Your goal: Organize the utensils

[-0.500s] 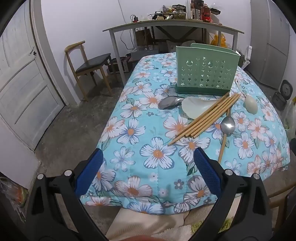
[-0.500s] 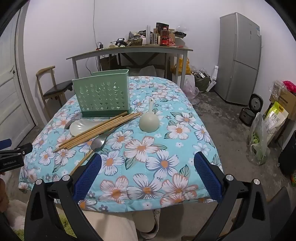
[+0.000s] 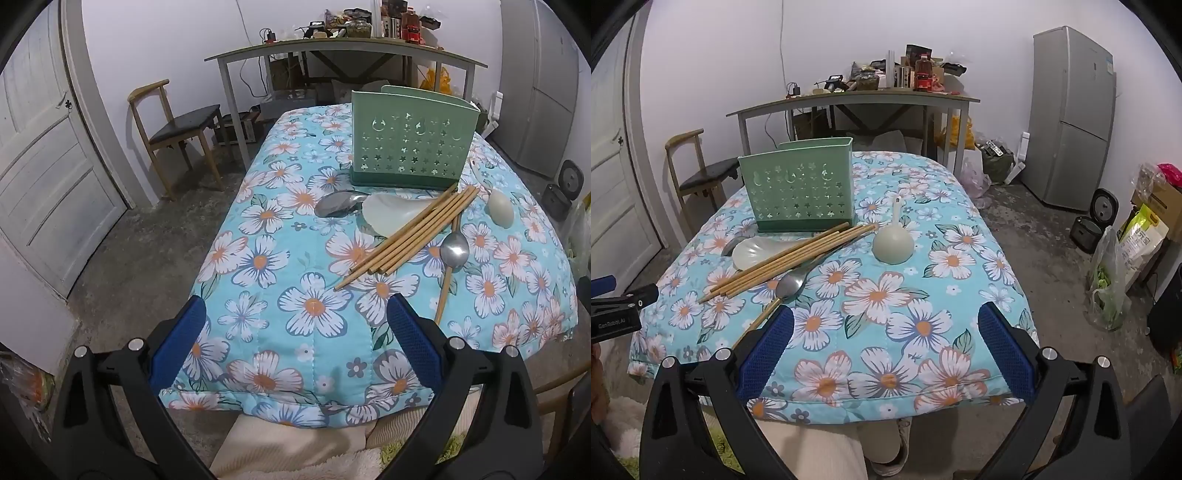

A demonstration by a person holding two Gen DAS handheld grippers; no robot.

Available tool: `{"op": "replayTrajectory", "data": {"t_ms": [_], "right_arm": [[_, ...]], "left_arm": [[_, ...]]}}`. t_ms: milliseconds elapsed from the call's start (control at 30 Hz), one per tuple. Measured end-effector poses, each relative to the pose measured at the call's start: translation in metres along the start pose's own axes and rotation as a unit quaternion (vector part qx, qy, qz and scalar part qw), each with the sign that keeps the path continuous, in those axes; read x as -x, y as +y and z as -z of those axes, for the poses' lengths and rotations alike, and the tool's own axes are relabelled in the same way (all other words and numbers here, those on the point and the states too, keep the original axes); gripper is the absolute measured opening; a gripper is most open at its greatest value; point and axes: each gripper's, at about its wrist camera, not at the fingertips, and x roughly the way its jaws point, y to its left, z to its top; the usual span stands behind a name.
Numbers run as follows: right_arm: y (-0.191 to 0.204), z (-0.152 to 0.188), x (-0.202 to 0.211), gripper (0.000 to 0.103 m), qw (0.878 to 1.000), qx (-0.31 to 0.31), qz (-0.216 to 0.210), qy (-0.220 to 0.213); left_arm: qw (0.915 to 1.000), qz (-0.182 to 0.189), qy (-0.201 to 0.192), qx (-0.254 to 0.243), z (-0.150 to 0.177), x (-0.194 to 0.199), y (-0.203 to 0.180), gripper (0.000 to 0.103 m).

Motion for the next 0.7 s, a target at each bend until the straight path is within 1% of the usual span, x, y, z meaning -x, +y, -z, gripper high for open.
{"op": "replayTrajectory", "data": {"t_ms": [700], "right_arm": [[-0.0008, -0.0006, 0.0004, 0.097, 1.0, 0.0, -0.002, 0.001]], "left_arm": [[1.0, 0.0, 0.001, 0.0, 0.0001, 0.0, -0.0001, 0.095]]}}
